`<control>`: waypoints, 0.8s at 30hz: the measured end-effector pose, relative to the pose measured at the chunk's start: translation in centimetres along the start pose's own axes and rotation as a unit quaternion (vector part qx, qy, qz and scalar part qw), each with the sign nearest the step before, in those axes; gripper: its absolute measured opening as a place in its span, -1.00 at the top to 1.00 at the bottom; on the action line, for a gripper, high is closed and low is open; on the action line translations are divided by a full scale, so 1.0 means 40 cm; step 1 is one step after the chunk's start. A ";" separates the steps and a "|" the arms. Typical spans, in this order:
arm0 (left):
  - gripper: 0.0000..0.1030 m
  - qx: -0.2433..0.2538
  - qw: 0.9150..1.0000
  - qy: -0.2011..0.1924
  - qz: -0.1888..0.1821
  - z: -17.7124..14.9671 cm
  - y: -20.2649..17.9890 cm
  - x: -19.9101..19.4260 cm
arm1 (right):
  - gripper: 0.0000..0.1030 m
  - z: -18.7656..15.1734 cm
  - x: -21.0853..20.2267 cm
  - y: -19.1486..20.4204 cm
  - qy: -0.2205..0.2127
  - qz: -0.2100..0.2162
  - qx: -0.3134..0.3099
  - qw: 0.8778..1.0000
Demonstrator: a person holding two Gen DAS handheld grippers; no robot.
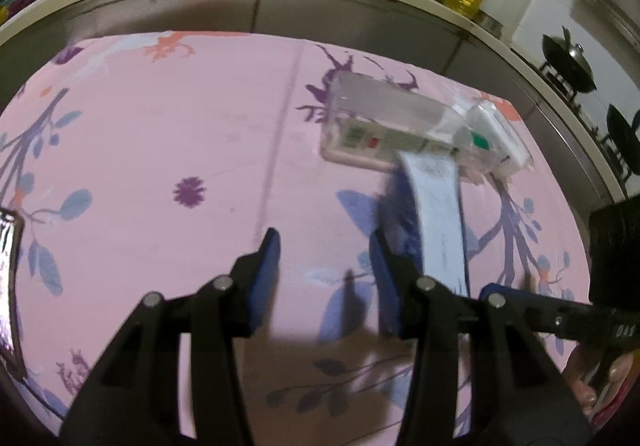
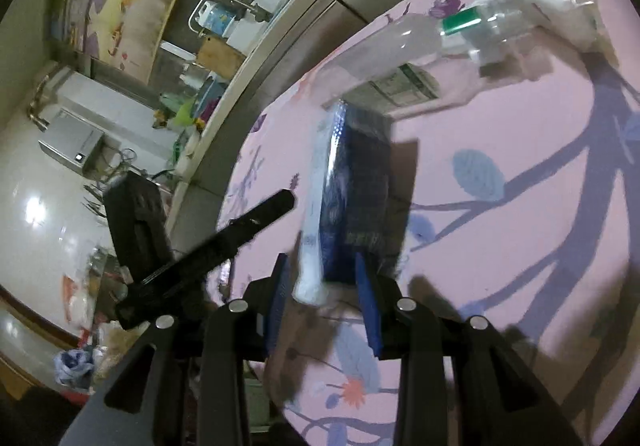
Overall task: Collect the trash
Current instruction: 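Grasp the blue-white milk carton with the left tool while the right tool grasps the clear plastic box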
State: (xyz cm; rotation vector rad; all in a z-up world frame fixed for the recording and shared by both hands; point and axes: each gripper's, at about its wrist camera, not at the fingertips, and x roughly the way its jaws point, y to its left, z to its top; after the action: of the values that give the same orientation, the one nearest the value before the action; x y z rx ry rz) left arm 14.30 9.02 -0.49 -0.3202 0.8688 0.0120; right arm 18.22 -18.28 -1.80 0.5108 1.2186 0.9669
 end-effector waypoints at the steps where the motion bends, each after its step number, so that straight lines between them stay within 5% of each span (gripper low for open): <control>1: 0.03 -0.003 1.000 0.001 0.002 -0.003 0.003 -0.004 | 0.37 -0.005 -0.008 -0.003 -0.007 -0.014 -0.003 1.000; 15: -0.62 0.094 0.996 -0.007 0.004 -0.034 -0.180 -0.017 | 0.35 -0.063 -0.142 -0.111 -0.093 -0.078 0.067 0.990; 19: -0.62 0.136 0.990 0.000 0.030 -0.056 -0.233 0.012 | -0.12 -0.073 -0.174 -0.126 -0.128 -0.125 0.065 0.982; 24: -0.62 0.167 0.984 0.008 0.057 -0.081 -0.262 0.054 | -0.14 -0.075 -0.164 -0.113 -0.126 -0.149 0.036 0.980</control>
State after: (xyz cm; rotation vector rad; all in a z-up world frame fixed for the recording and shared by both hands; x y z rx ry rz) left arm 14.73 -2.14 -1.21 0.0431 0.8872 -0.0305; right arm 16.72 -26.61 -2.68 0.4755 1.0669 0.5856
